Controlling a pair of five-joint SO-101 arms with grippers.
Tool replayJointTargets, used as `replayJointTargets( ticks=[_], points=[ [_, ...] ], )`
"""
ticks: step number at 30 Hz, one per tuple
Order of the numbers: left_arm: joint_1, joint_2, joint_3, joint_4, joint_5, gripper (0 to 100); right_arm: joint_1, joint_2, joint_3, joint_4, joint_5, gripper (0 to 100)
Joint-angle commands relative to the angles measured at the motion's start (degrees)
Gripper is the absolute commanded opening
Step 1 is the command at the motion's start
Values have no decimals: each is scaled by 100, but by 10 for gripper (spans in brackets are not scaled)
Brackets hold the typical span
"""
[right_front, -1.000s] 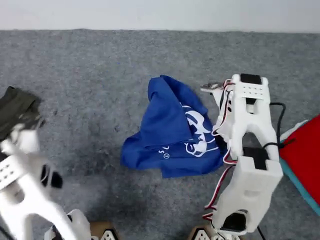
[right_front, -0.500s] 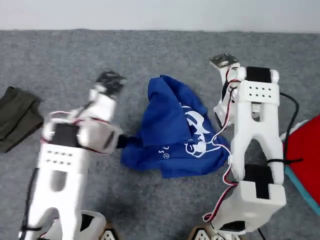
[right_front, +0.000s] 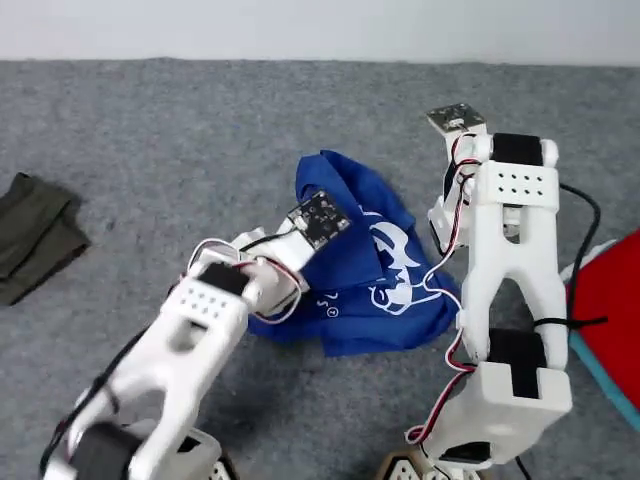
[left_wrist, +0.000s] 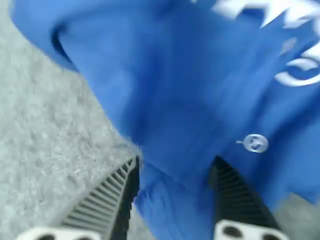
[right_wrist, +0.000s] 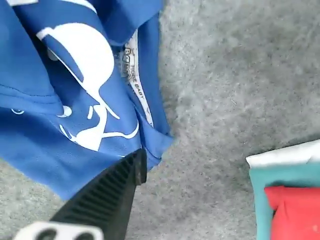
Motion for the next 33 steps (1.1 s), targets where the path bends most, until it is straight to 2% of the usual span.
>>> replayJointTargets(
  ticks=[1, 4, 9, 11, 13, 17, 23, 26, 30, 33],
  points=[
    [-299, 1451, -1121, -413, -141, 176, -22, -295, -18, -4, -62, 567],
    [-264, 2286, -1903, -176, -141, 148, -22, -295, -18, -4, -62, 567],
    [105, 2989, -2905, 976, -149, 60, -22, -286, -18, -4, -62, 567],
    [149, 3121, -3204, 1108, -158, 9, -22, -286, 88, -66, -62, 567],
    [97, 3200, -3407, 1143, -149, 13, -22, -286, 273, -75, -62, 567],
    [-316, 3174, -3556, 1160, -149, 13, -22, -295, 800, -251, -62, 567],
    [-1635, 3244, -3987, 1064, -141, 13, -22, -303, 1055, -277, -62, 567],
    [-1996, 3174, -4119, 1046, 18, 15, -31, -303, 1046, -286, -62, 567],
    [-1688, 3182, -4848, 2242, 721, 39, -48, -303, 1055, -391, -62, 567],
    [-1064, 3226, -5481, 3349, 1319, 161, 40, -303, 1055, -382, -62, 567]
  ],
)
